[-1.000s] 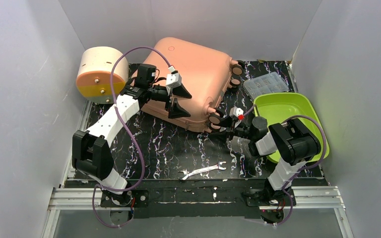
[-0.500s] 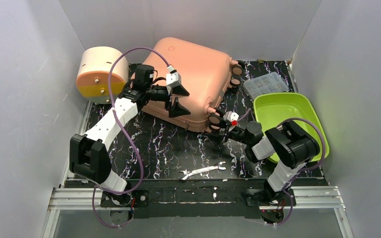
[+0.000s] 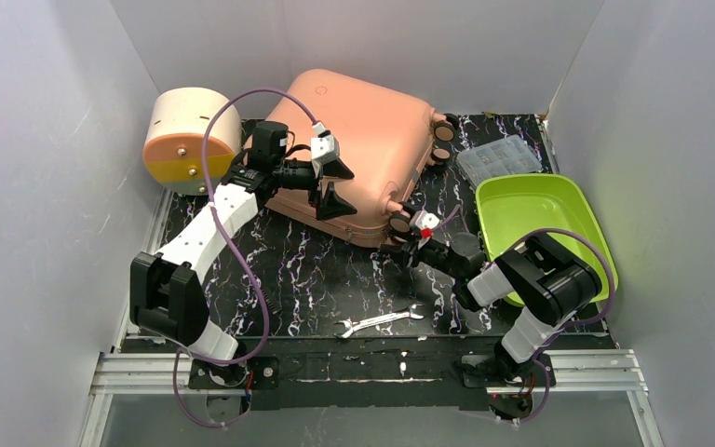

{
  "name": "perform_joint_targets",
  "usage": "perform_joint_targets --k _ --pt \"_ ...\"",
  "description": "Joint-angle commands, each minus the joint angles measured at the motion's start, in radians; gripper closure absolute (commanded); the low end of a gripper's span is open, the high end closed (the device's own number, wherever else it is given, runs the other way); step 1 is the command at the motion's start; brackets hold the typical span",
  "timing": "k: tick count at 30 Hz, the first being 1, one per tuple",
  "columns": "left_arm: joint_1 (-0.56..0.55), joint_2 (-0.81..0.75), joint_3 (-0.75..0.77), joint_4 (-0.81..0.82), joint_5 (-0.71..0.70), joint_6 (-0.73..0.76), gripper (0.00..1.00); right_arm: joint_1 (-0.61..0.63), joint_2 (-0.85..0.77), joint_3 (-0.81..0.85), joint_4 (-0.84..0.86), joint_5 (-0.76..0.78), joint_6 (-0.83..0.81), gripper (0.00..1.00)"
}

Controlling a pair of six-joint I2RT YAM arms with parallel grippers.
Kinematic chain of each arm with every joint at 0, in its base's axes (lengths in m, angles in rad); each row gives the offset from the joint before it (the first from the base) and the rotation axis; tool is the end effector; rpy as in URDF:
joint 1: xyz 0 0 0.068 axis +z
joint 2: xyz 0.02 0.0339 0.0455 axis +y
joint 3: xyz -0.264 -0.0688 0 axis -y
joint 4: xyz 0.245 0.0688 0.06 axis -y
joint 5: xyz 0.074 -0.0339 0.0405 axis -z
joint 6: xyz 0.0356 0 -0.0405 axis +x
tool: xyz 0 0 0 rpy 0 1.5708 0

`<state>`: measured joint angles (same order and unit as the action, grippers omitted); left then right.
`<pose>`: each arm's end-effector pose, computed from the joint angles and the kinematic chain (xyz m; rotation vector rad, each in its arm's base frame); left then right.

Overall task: Open, take out, and arrange the luggage
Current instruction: Grab the zipper of the luggage.

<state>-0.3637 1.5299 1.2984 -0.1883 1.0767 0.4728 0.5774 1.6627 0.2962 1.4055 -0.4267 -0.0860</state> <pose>0.3107 -0.1518 0.3424 1.3300 1.3234 -0.9813 0.2090 0.1537 0.1528 -0.8298 1.3436 0.7134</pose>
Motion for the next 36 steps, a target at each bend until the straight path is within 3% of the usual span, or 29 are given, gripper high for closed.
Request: perform_joint_targets --k 1,4,12,15,21,24,27,31,36 --pt "-0.003 -0.037 -0.008 -0.041 0.006 0.009 0.01 0.002 -0.03 0.064 0.085 0.124 -0.03 0.49" --pt "-0.004 -0.038 -0.01 -0.043 0.008 0.014 0.01 0.002 -0.013 0.093 0.077 0.133 -0.014 0.57" --pt "-0.003 -0.048 -0.032 -0.046 0.005 0.031 0.01 0.027 -0.014 0.091 0.105 0.154 0.011 0.52" --pt "-0.003 -0.044 -0.028 -0.046 0.006 0.029 0.01 0.032 -0.016 0.092 0.098 0.166 -0.01 0.58" --pt "-0.003 -0.042 -0.024 -0.046 0.008 0.023 0.01 0.039 -0.018 0.089 0.1 0.105 -0.048 0.81" --pt "-0.004 -0.045 -0.028 -0.046 0.006 0.025 0.01 0.041 -0.016 0.085 0.103 0.078 -0.072 0.84" --pt "-0.003 -0.048 -0.029 -0.046 0.006 0.026 0.01 0.042 -0.018 0.078 0.105 0.042 -0.116 0.83" --pt "-0.003 -0.048 -0.028 -0.049 0.009 0.026 0.01 0.042 -0.015 0.067 0.121 0.039 -0.15 0.62" --pt "-0.003 -0.049 -0.029 -0.05 0.01 0.028 0.01 0.046 -0.021 0.065 0.132 0.081 -0.159 0.5"
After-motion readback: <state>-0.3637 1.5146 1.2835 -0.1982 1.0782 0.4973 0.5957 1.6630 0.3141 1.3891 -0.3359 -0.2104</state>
